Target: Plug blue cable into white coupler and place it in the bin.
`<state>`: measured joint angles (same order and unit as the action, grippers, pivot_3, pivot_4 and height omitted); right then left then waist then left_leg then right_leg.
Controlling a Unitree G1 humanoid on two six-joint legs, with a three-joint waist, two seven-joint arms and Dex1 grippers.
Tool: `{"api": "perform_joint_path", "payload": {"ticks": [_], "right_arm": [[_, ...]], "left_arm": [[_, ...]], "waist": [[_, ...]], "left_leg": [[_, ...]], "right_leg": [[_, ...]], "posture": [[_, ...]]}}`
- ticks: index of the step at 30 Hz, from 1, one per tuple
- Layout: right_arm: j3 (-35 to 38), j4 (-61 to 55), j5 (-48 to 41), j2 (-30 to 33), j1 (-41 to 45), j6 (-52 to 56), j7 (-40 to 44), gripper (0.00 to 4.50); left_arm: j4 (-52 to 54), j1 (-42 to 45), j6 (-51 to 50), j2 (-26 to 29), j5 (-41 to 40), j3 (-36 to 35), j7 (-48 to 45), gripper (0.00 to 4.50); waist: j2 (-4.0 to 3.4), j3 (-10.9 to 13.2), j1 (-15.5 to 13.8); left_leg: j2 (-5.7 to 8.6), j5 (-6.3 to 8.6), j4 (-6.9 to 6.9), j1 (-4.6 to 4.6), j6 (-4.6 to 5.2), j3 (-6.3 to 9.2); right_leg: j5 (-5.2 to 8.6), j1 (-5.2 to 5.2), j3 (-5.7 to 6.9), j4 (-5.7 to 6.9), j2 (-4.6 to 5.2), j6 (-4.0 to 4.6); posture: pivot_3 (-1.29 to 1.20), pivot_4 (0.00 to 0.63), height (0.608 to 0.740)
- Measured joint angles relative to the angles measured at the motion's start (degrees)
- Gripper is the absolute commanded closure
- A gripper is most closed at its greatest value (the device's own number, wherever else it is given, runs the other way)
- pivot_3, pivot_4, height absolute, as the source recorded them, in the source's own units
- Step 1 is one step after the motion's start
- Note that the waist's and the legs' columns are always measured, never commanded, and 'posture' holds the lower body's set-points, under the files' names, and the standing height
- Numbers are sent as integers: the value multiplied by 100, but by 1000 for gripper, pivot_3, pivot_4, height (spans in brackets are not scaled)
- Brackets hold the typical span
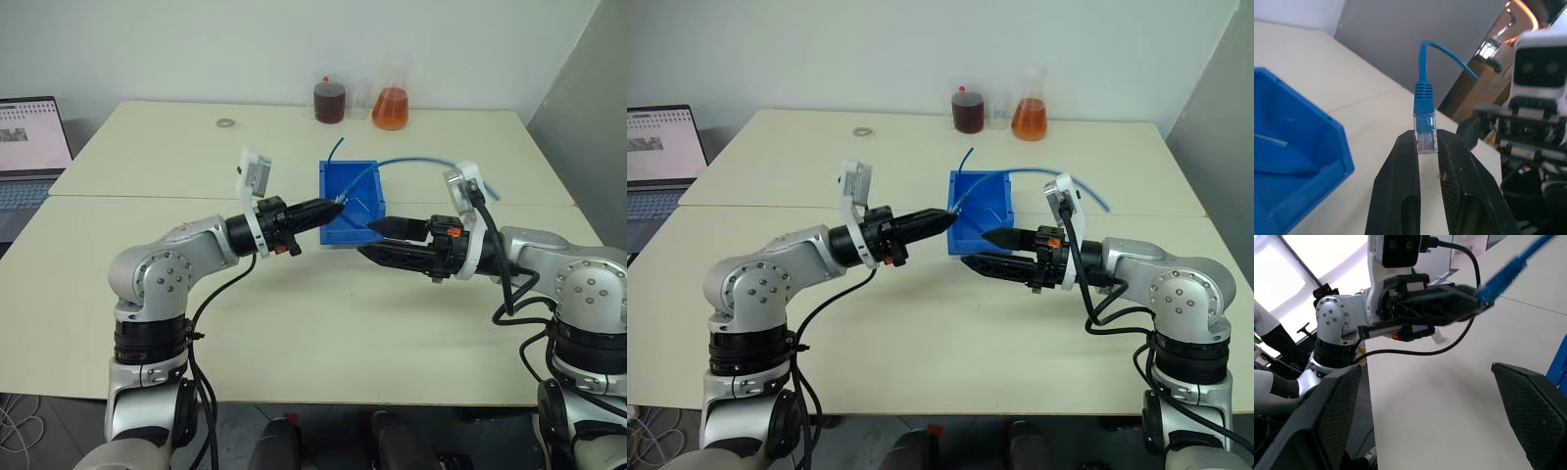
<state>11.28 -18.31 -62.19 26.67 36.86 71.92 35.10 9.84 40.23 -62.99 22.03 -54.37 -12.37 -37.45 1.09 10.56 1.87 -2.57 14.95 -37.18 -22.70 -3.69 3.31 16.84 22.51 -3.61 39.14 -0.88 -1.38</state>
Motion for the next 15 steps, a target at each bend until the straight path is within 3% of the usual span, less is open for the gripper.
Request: {"api": "perform_joint_path", "payload": {"ticks": [5, 15], "right_arm": [[-13, 379, 3, -103, 85, -36, -158, 0], [-11, 735, -345, -122, 597, 25, -138, 0]], "left_arm": [[26, -57, -427, -35, -587, -9, 43, 4262], [183, -371, -657, 262, -857, 280, -213, 4262]], "waist": [[0, 0, 14], [-1, 0, 0]], "left_leg": [[0, -1, 4, -1, -2, -8], [1, -1, 4, -9, -2, -11]], "right_leg": [[0, 8, -8, -1, 0, 0], [0, 18, -10, 2, 1, 0]], "posture": [[0, 150, 740], [0, 150, 740]]}}
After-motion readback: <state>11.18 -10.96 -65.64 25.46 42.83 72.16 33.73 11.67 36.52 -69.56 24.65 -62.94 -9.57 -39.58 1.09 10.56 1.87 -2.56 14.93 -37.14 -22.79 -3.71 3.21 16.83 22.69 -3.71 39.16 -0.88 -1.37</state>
